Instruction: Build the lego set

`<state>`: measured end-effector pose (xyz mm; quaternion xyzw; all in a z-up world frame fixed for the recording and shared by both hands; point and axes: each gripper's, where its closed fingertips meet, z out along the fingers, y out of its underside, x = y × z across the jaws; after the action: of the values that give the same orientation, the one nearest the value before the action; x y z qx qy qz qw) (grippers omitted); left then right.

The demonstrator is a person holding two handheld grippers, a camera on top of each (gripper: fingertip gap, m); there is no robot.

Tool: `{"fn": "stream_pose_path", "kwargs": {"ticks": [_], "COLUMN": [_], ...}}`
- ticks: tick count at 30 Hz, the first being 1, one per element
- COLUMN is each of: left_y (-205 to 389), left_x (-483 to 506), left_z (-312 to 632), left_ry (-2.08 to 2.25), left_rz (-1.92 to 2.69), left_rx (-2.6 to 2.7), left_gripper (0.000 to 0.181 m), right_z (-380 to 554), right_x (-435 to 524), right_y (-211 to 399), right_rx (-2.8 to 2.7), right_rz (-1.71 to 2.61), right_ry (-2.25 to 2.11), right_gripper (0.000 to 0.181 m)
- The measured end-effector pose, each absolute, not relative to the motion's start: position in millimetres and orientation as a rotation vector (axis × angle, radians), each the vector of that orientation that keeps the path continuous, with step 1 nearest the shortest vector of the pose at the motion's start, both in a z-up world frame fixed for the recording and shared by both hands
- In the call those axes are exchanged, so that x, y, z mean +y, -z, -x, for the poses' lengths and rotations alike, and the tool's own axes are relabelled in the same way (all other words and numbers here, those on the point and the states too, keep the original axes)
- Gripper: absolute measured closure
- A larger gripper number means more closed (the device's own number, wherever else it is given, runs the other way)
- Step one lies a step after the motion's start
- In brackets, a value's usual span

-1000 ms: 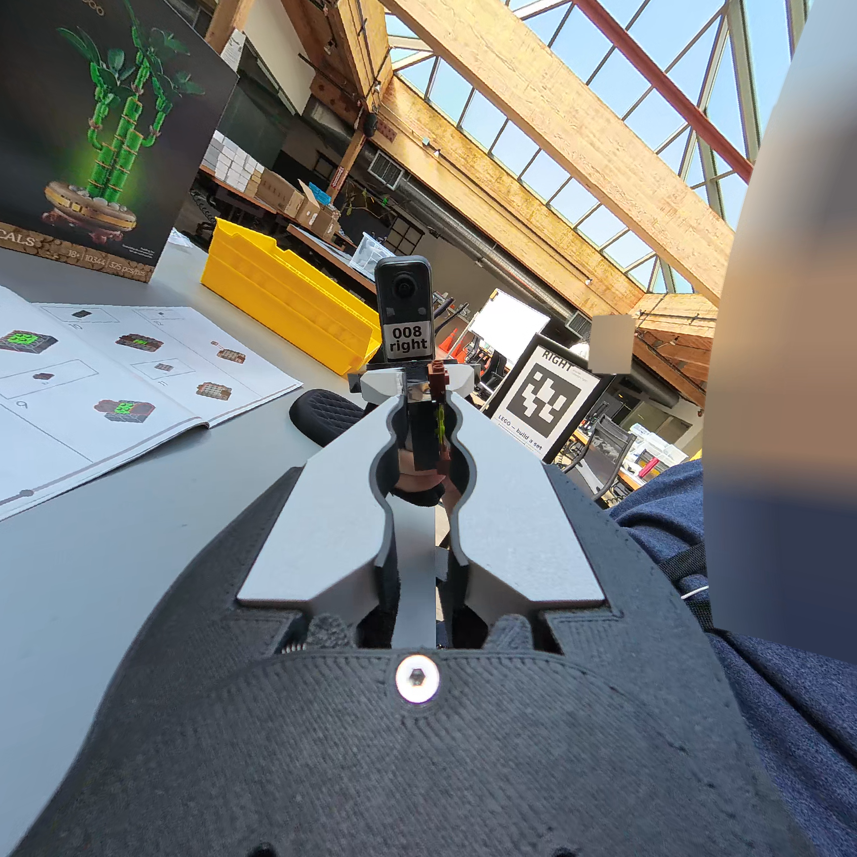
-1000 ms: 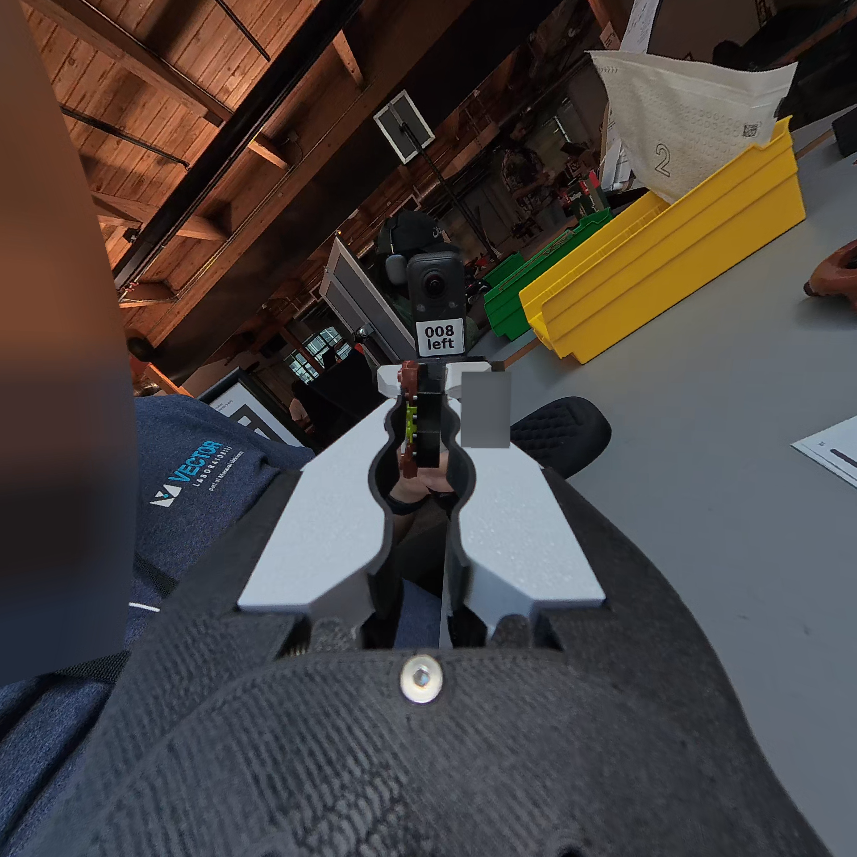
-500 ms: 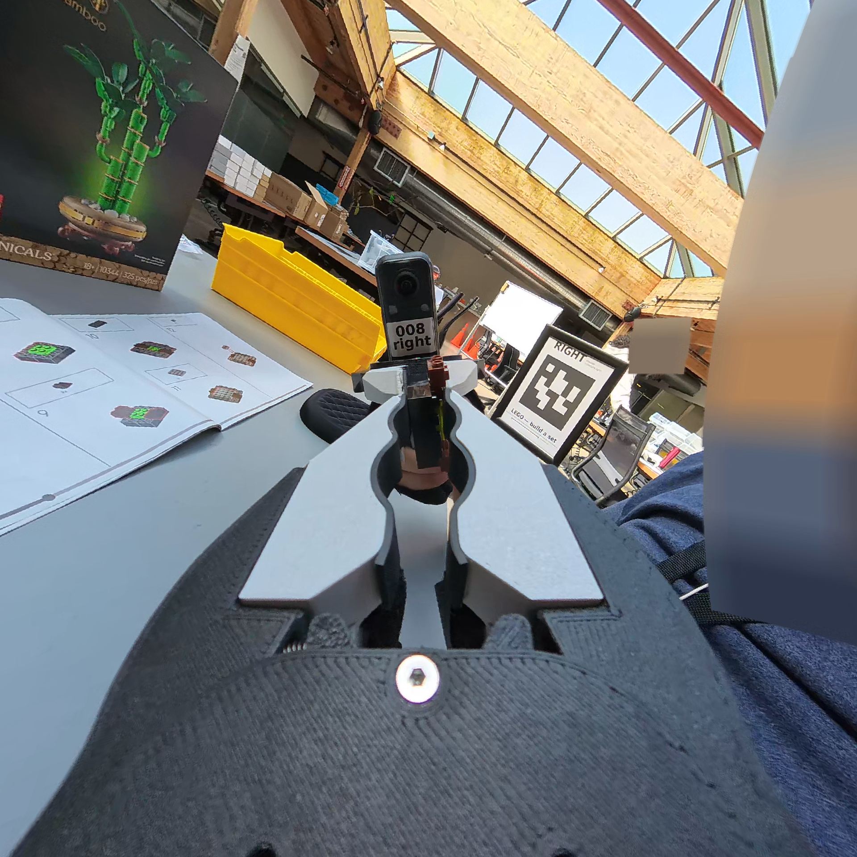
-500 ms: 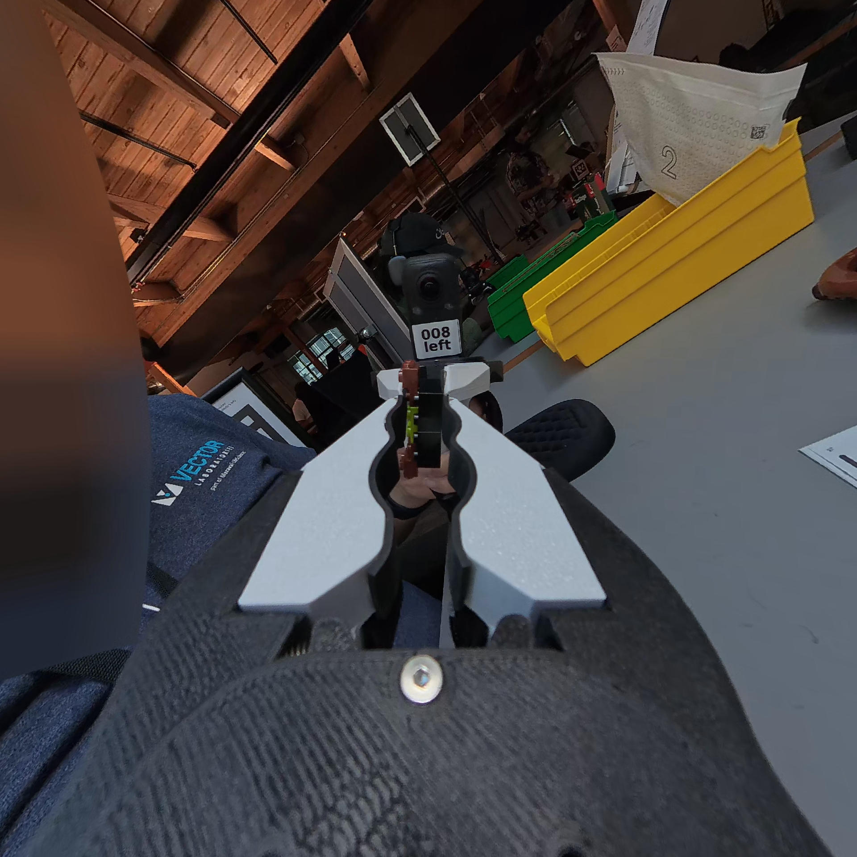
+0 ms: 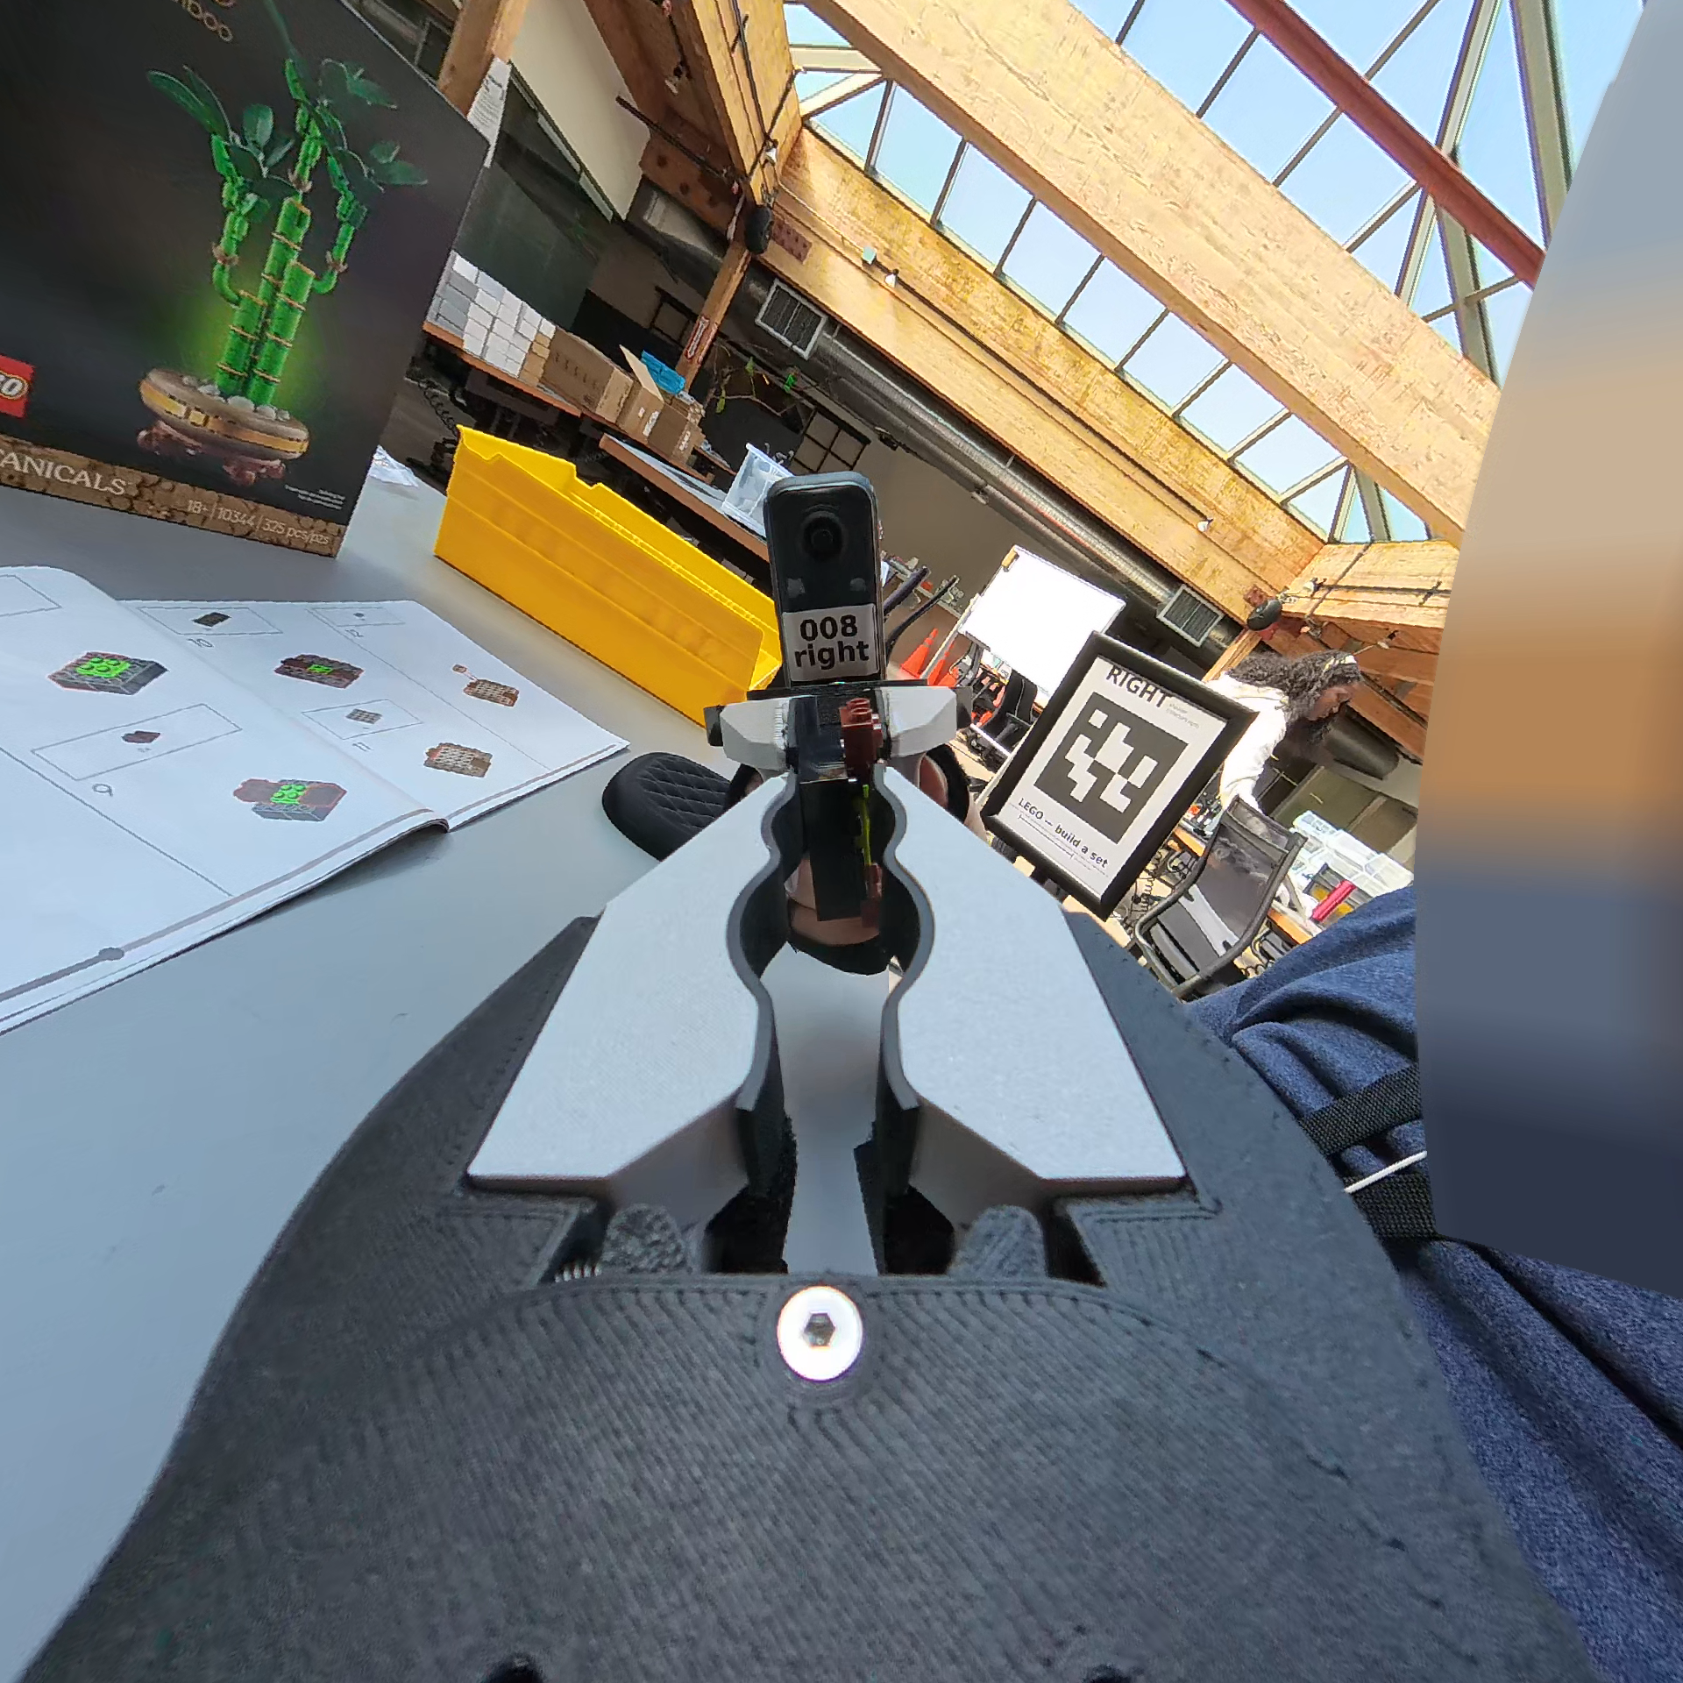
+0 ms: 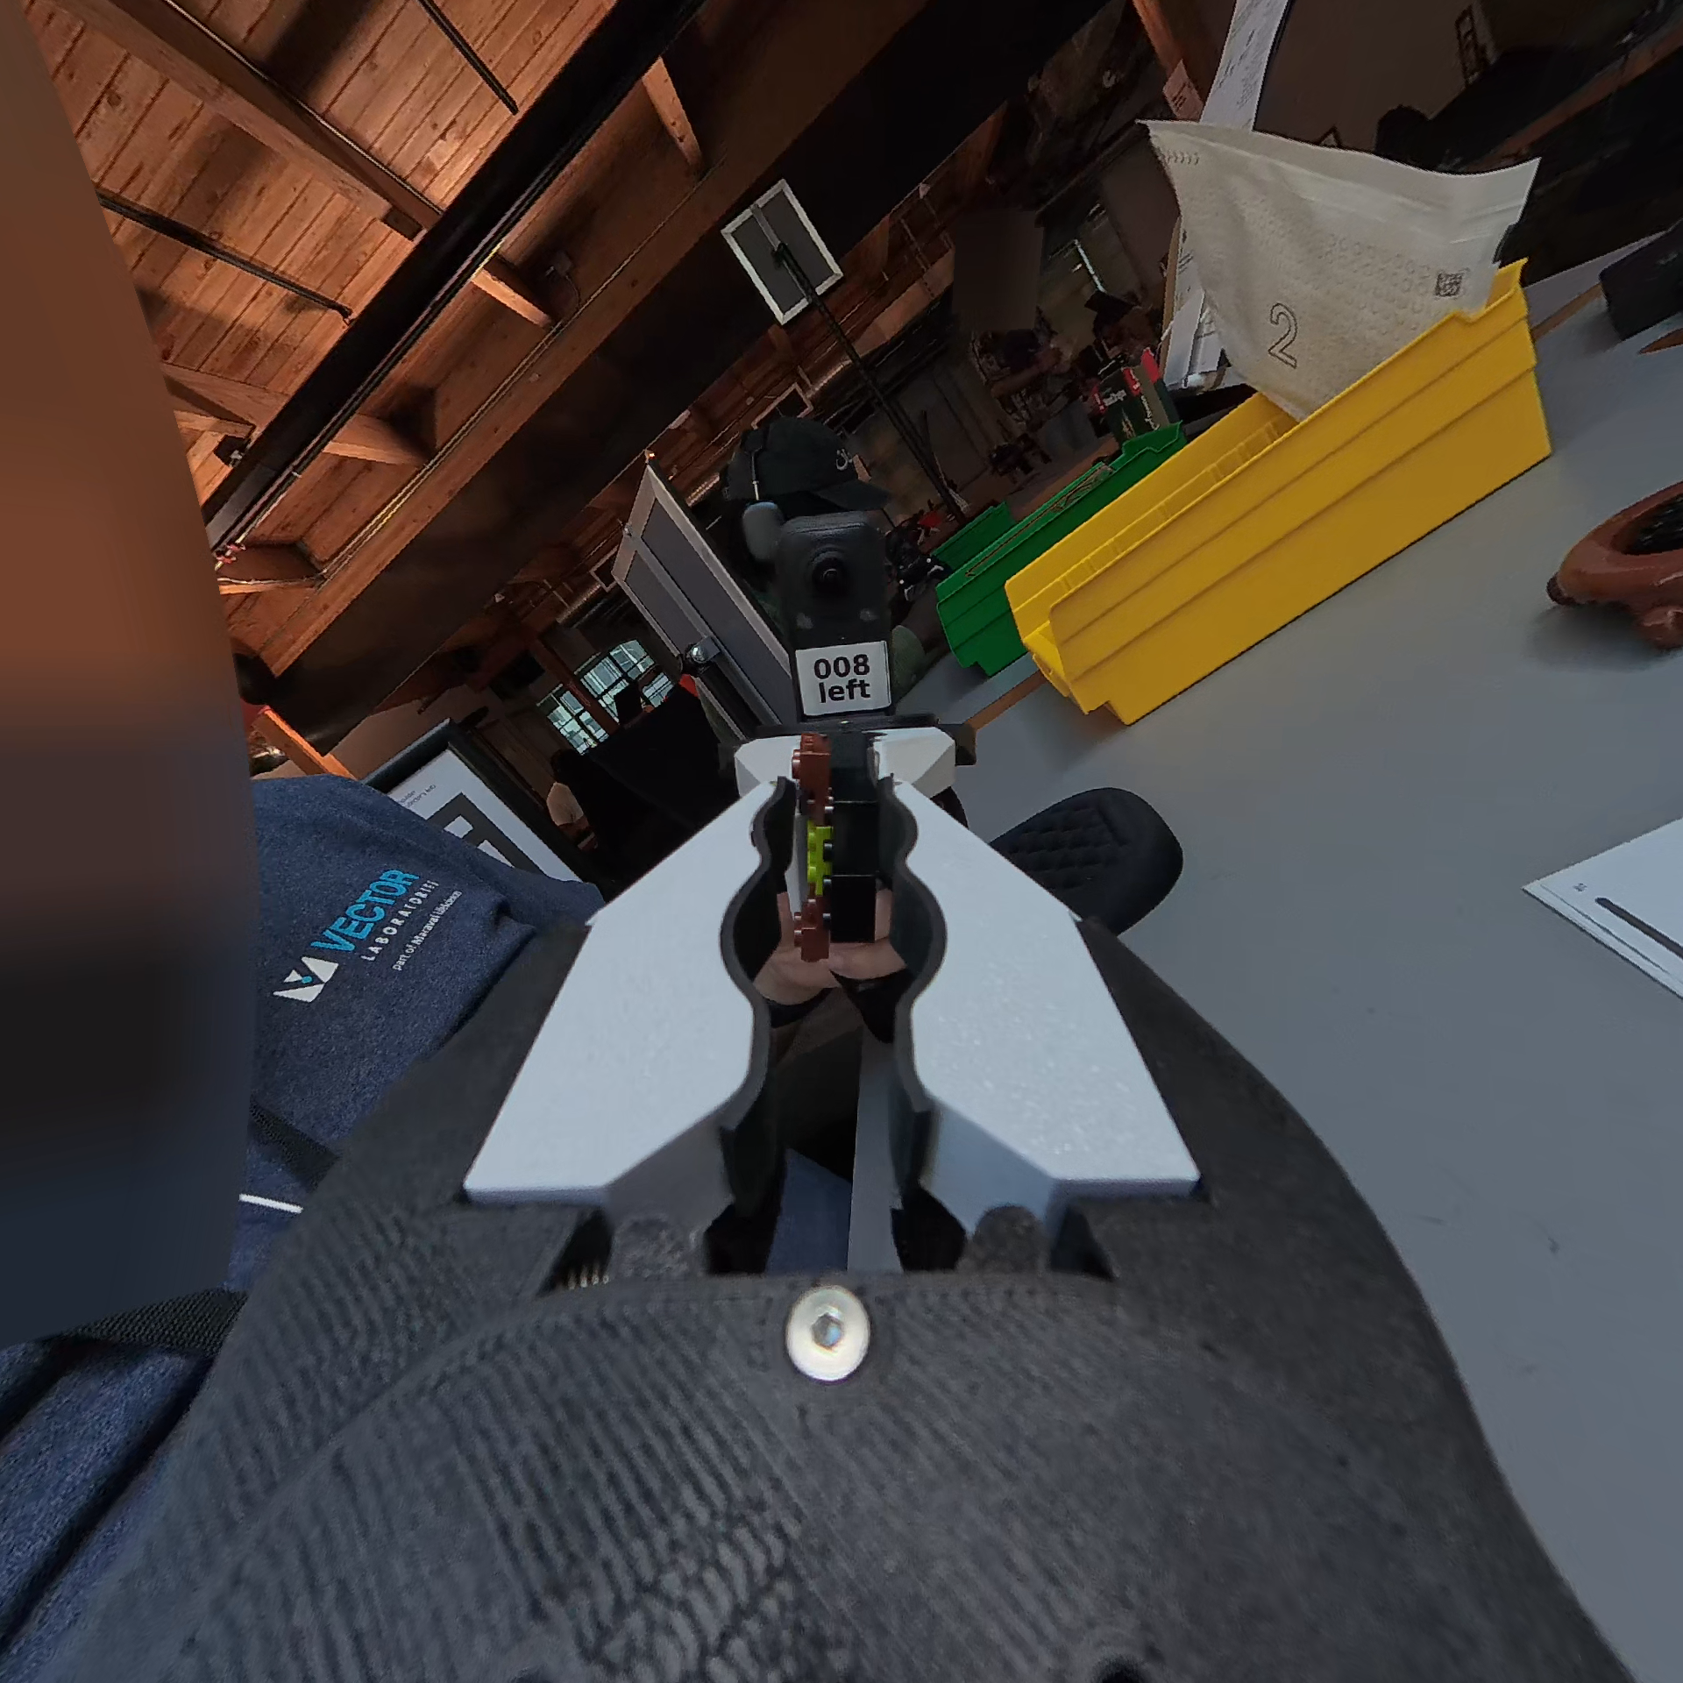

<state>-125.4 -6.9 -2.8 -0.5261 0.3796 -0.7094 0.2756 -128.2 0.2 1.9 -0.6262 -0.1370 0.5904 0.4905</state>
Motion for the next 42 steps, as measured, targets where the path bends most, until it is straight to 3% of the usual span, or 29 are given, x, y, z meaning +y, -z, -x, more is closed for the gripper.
{"fn": "stream_pose_path", "kwargs": {"ticks": [28,42], "left_y": [0,-3], "left_x": [-6,-2], "left_z": [124,128], "left_ry": [1.977,1.937], "left_rz": [1.407,1.398], "left_rx": [0.976,0.958], "left_gripper": [0.169,0.17], "right_z": [127,131], "right_x": [-1,1], "right_y": [-2,-2], "right_rx": [-0.352,-0.343], "right_rz": [1.499,1.498], "right_ry": [-1.453,-1.427], "right_gripper": [0.168,0.159]}}
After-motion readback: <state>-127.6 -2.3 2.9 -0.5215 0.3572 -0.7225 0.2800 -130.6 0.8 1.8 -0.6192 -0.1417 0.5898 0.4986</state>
